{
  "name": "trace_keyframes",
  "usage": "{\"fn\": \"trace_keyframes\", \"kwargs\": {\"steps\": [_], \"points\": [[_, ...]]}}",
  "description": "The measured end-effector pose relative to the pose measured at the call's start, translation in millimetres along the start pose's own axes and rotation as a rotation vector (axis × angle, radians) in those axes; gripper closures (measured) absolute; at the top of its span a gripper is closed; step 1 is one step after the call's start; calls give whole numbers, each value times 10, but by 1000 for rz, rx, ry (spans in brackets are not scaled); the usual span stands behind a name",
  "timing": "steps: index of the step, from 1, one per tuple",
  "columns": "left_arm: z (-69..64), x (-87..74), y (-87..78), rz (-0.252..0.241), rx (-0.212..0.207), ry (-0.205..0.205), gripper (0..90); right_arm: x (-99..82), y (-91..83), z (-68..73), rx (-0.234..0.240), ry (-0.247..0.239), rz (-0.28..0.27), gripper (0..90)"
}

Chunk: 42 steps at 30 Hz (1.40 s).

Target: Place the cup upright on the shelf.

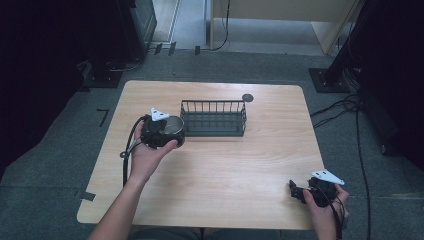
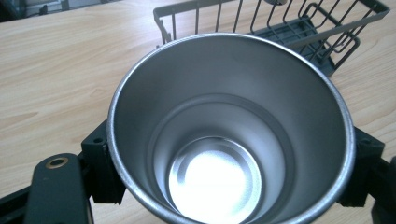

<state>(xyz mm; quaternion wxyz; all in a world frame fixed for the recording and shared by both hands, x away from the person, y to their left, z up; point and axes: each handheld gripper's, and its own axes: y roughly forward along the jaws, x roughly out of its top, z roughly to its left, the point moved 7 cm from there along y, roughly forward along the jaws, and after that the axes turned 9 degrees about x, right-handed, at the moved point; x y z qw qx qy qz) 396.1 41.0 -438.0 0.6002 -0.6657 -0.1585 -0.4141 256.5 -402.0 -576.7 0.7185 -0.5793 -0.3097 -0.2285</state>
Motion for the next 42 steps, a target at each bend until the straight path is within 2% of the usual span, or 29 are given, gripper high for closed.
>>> {"fn": "trace_keyframes", "kwargs": {"steps": [17, 30, 42], "points": [[-121, 293, 79, -13, -20, 24, 189, 0, 0, 0, 1, 0, -1, 0], [-202, 494, 170, -17, -17, 46, 189, 0, 0, 1, 2, 0, -1, 0], [-263, 659, 278, -19, -25, 40, 190, 0, 0, 0, 1, 0, -1, 0]]}}
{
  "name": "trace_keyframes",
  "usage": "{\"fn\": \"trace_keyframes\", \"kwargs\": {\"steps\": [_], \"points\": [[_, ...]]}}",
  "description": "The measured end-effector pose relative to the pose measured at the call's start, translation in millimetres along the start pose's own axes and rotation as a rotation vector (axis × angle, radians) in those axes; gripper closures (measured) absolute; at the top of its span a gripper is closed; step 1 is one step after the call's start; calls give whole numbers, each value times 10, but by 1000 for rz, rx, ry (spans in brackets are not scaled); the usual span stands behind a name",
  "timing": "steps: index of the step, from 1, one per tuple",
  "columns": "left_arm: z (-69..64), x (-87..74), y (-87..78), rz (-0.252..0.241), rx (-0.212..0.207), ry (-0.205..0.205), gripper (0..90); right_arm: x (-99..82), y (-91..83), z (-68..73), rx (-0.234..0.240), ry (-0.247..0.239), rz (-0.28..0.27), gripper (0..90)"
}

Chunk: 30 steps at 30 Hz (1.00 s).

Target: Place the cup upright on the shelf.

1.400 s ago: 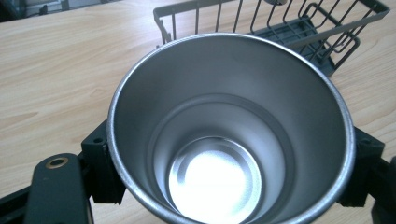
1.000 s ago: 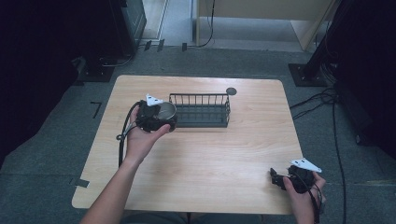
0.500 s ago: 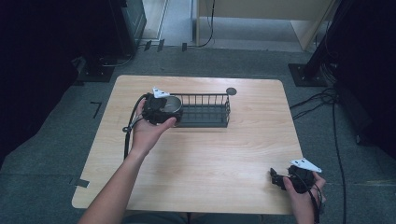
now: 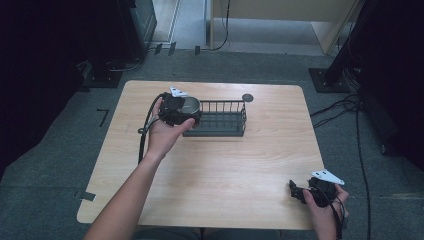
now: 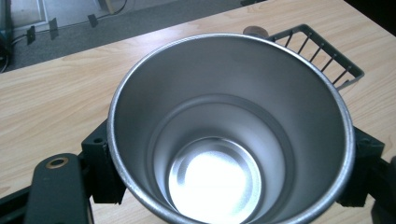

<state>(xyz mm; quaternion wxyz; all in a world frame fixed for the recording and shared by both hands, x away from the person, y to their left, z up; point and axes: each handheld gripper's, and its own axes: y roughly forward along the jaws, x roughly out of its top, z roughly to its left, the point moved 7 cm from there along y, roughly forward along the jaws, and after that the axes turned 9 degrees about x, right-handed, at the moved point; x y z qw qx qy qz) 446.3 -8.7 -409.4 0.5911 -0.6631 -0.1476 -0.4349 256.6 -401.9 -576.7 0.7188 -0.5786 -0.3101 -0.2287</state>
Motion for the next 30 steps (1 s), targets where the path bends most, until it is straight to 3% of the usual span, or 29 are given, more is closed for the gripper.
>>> {"fn": "trace_keyframes", "kwargs": {"steps": [18, 30], "points": [[65, 259, 274, -13, 24, -13, 190, 0, 0, 0, 0, 0, 0, 0], [40, 229, 553, -3, 56, 0, 190, 0, 0, 0, 0, 1, 0, 0]]}}
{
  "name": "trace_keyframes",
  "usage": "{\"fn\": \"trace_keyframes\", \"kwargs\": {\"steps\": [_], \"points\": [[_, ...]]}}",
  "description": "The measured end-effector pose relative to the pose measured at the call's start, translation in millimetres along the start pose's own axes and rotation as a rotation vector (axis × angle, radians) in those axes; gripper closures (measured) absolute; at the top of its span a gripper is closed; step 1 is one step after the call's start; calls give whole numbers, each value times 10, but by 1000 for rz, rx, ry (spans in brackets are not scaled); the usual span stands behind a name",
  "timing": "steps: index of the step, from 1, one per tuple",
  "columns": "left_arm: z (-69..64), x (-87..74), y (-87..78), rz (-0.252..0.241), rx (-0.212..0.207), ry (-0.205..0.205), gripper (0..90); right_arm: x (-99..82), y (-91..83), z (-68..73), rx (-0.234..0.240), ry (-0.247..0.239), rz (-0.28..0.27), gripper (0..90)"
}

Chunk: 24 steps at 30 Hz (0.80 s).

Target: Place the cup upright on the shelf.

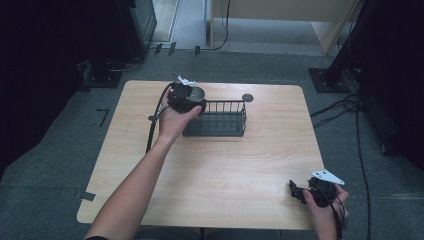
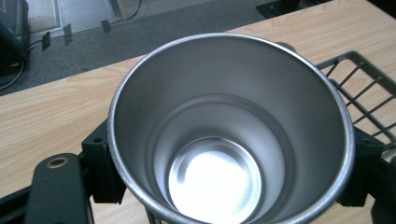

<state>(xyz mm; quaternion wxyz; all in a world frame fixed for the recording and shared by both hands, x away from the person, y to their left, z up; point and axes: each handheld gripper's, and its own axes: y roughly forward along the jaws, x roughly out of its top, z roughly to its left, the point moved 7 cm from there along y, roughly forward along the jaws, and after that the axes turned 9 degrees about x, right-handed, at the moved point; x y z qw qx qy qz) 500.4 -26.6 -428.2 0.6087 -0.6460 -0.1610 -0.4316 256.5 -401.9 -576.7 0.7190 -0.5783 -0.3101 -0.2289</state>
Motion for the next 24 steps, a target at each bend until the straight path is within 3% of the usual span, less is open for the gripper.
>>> {"fn": "trace_keyframes", "kwargs": {"steps": [24], "points": [[-34, -216, 225, 47, 28, 38, 189, 0, 0, 0, 0, 0, 0, 0]]}}
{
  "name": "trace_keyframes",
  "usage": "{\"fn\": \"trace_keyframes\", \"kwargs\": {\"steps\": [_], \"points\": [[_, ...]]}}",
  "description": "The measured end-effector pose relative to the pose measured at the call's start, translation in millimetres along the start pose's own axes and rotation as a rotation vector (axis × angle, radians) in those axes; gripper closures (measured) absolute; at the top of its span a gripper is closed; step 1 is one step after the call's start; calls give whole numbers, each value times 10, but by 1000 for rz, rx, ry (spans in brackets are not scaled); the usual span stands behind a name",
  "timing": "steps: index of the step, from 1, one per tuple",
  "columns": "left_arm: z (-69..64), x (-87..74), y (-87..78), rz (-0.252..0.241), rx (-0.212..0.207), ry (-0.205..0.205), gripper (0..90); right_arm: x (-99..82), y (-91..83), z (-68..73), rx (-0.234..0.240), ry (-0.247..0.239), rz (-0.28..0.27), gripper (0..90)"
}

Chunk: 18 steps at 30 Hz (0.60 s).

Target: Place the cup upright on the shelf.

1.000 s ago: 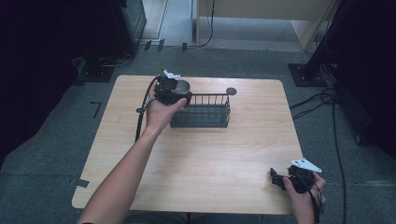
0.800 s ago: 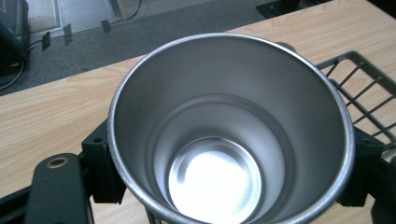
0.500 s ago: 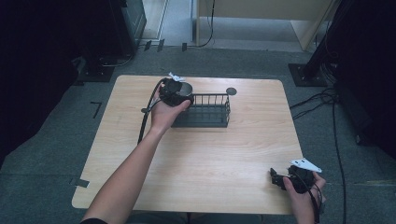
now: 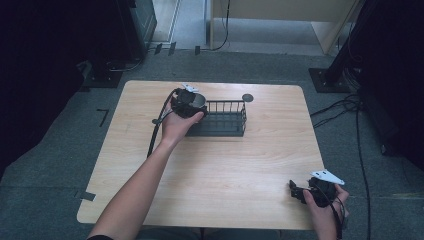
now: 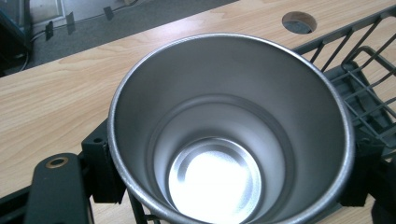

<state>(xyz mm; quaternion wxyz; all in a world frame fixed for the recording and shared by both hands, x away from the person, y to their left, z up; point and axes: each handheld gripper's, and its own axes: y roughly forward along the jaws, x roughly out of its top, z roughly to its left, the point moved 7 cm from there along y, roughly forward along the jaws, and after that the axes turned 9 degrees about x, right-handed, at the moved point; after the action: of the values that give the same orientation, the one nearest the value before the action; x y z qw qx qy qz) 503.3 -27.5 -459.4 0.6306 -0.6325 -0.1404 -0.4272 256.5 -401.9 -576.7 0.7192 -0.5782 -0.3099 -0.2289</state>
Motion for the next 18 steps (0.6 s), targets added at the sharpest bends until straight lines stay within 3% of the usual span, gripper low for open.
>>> {"fn": "trace_keyframes", "kwargs": {"steps": [18], "points": [[4, -117, 24, 26, -17, 16, 157, 0, 0, -1, -1, -1, 0, 0]]}}
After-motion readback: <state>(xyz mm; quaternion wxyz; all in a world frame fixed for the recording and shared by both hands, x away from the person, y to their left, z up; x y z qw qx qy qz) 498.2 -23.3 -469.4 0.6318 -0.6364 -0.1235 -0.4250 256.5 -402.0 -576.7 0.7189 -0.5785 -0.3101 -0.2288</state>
